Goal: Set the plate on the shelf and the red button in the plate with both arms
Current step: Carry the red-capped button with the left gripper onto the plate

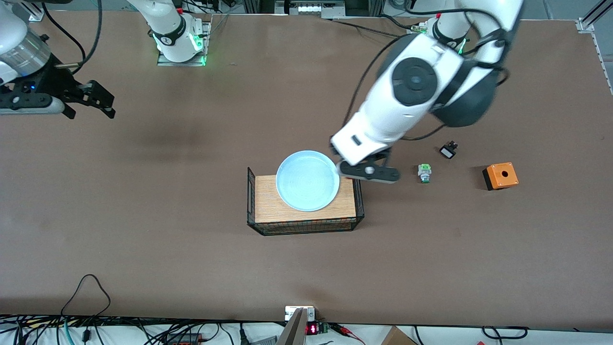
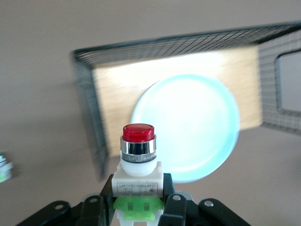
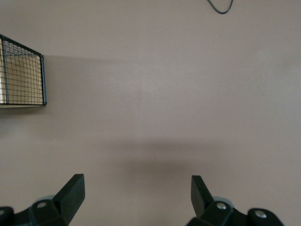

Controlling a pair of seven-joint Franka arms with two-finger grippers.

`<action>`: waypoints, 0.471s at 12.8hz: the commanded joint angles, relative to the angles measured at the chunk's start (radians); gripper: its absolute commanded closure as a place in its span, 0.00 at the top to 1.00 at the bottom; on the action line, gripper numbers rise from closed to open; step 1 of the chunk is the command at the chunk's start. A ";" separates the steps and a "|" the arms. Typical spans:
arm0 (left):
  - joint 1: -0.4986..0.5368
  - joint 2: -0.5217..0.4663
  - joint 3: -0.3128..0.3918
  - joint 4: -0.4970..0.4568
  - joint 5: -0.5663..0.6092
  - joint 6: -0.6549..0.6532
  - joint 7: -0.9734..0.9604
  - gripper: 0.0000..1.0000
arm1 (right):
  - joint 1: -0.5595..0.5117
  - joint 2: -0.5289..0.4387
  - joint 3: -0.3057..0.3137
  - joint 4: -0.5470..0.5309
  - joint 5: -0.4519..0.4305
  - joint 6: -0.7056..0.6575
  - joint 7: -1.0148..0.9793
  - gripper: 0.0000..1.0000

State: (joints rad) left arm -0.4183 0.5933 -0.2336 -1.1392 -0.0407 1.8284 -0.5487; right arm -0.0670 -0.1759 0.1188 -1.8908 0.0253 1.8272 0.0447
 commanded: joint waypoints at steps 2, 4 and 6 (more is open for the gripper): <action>-0.062 0.132 0.026 0.069 0.007 0.136 -0.062 0.13 | -0.005 0.050 -0.001 0.126 0.019 -0.057 0.001 1.00; -0.071 0.167 0.026 0.062 0.010 0.167 -0.062 0.13 | -0.007 0.103 0.001 0.224 0.018 -0.110 0.000 1.00; -0.086 0.204 0.026 0.061 0.010 0.176 -0.062 0.13 | 0.007 0.165 -0.004 0.304 0.016 -0.147 0.000 1.00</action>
State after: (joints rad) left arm -0.4758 0.7559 -0.2219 -1.1257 -0.0404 2.0066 -0.5987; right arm -0.0661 -0.0928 0.1141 -1.6987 0.0261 1.7353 0.0445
